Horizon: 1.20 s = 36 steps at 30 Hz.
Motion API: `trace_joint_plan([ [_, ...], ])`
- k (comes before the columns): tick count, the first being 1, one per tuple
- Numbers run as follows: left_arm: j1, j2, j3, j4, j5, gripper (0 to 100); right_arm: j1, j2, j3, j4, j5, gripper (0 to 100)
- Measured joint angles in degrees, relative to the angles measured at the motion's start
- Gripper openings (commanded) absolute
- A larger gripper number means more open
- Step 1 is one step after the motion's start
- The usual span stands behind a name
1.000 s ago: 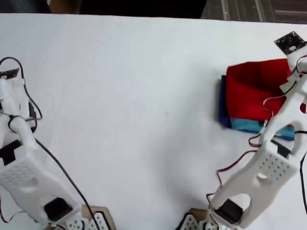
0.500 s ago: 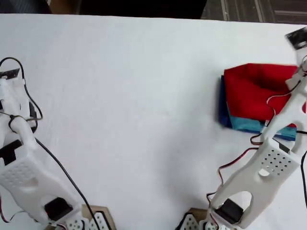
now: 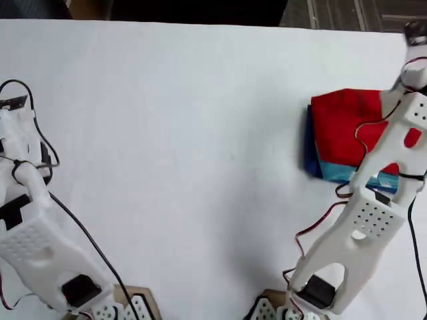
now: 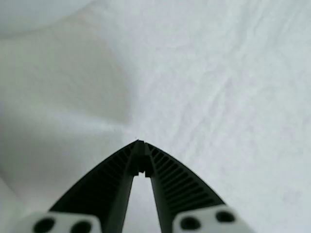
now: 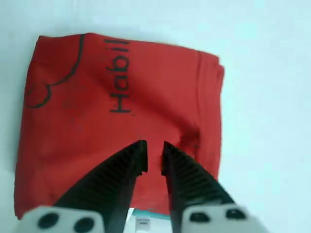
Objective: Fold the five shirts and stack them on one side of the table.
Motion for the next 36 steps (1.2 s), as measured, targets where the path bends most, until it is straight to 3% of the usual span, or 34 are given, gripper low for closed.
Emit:
trace_joint_plan([
  [10, 0.0, 0.0, 0.0, 0.0, 0.0, 3, -2.5, -10.8, 31.6, -2.3, 0.0, 2.1],
  [20, 0.0, 0.0, 0.0, 0.0, 0.0, 3, -4.9, -24.9, 68.0, -22.9, -0.1, 2.1],
  [31, 0.0, 0.0, 0.0, 0.0, 0.0, 3, -6.8, -58.5, 79.7, -24.6, 0.0, 2.1],
  [36, -1.1, 0.0, -4.1, 1.6, 0.0, 3, -14.1, -71.9, 90.1, -22.3, -2.5, 2.2],
])
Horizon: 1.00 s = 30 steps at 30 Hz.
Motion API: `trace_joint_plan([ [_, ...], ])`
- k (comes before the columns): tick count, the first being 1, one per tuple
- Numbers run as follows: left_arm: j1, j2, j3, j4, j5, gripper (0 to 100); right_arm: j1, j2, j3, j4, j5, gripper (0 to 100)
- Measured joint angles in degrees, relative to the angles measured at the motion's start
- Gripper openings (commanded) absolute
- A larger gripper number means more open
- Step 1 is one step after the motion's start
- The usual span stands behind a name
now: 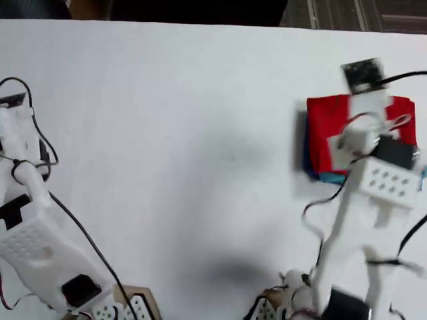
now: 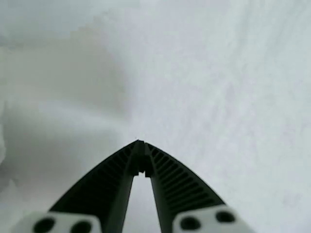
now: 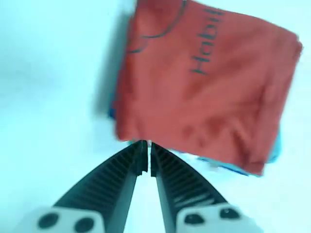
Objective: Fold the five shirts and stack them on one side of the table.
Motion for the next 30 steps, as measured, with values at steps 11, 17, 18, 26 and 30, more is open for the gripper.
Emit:
trace_joint_plan([
  [11, -15.9, 0.2, -26.3, 2.4, -17.7, 24, -27.6, -15.5, 36.3, -11.7, -5.8, 2.2],
  [17, -26.1, 5.7, -28.5, 1.5, -24.6, 24, -35.5, -16.3, 46.2, -24.0, -9.1, 2.2],
  [18, -27.4, 6.6, -28.5, 1.1, -25.0, 24, -36.1, -16.3, 47.5, -26.1, -9.3, 2.2],
  [26, -32.4, 12.7, -31.7, 3.7, -25.1, 24, -36.4, -13.9, 51.3, -34.1, -9.4, 32.2],
  [30, -34.1, 13.5, -31.8, 9.8, -25.1, 24, -36.3, -11.6, 51.8, -36.9, -9.4, 38.3],
])
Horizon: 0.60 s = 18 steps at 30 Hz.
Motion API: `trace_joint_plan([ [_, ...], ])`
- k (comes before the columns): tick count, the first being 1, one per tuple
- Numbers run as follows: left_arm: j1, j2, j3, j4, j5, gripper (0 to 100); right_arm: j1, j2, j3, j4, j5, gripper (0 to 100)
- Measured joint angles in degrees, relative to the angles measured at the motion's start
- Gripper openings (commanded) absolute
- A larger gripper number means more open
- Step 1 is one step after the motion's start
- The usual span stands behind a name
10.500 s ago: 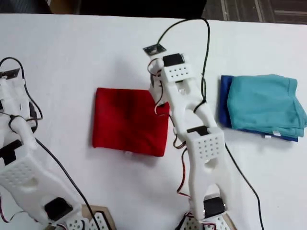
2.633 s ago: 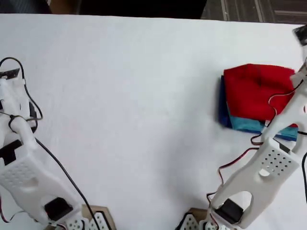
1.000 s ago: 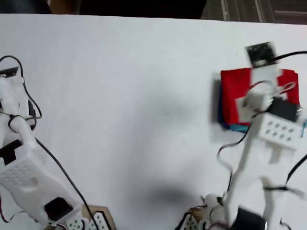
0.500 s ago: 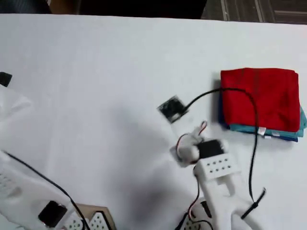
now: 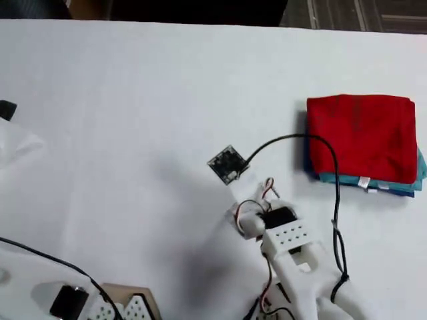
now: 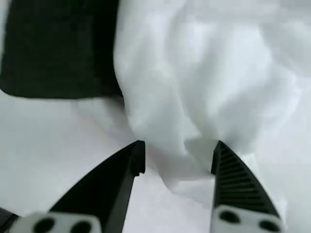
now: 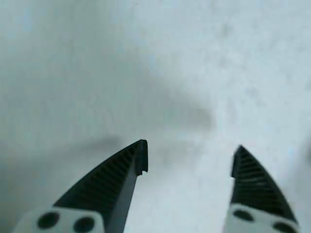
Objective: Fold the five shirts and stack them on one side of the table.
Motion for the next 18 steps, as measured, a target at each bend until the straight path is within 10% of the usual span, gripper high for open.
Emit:
trace_joint_plan([
  [18, -0.2, 4.5, -0.4, 7.6, 0.0, 24, 2.2, 1.1, 0.0, -1.3, 0.0, 35.5],
])
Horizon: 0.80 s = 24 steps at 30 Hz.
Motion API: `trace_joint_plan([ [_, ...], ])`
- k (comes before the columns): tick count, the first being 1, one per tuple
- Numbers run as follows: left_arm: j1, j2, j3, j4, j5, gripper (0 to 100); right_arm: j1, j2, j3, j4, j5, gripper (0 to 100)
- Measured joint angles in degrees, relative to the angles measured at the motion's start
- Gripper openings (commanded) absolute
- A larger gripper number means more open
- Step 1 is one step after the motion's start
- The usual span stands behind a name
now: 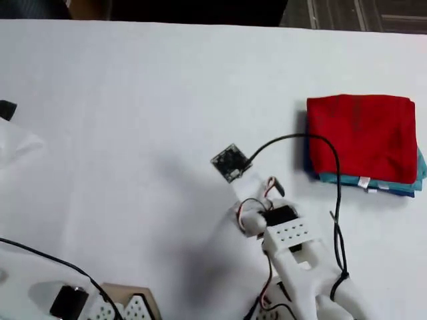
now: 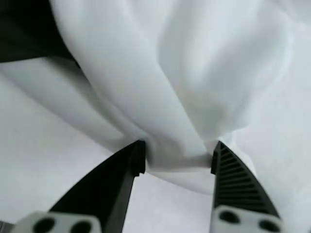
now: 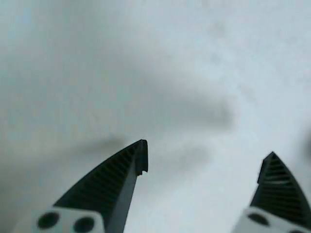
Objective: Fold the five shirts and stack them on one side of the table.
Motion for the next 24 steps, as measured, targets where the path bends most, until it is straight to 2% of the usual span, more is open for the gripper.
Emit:
trace_joint_plan([
  [2, 0.0, 0.0, 0.0, 0.3, -0.1, 23, 1.4, 0.0, 0.0, 0.0, 0.0, 35.5],
  [3, 0.0, 0.0, 0.0, 0.4, -0.3, 19, 2.0, 0.0, 0.0, 0.0, 0.0, 35.5],
  [5, 0.0, 0.0, 0.0, 1.1, -0.4, 4, 2.5, 0.0, 0.0, 0.0, 0.0, 35.5],
  [6, 0.4, 0.0, 0.0, 1.2, -0.4, 1, 2.4, 0.0, 0.0, 0.0, 0.0, 35.5],
  [7, 1.1, 0.0, 0.0, 1.4, -0.4, 5, 2.3, 0.0, 0.0, 0.0, 0.0, 35.5],
  [9, 3.7, 0.0, 0.0, 1.5, 0.2, 2, 2.3, 0.0, 0.0, 0.0, 0.0, 35.5],
  [13, 9.8, -0.6, 0.0, 1.8, 4.6, 2, 2.3, 0.4, 0.0, 0.0, 0.0, 35.5],
  [18, 21.5, -8.5, 3.3, 1.9, 6.4, 2, 2.3, 0.4, 1.1, -2.7, 0.0, 35.5],
  [24, 41.3, -24.8, 9.8, 1.9, 6.6, 2, 2.3, 0.4, 1.5, -3.8, 0.0, 35.5],
])
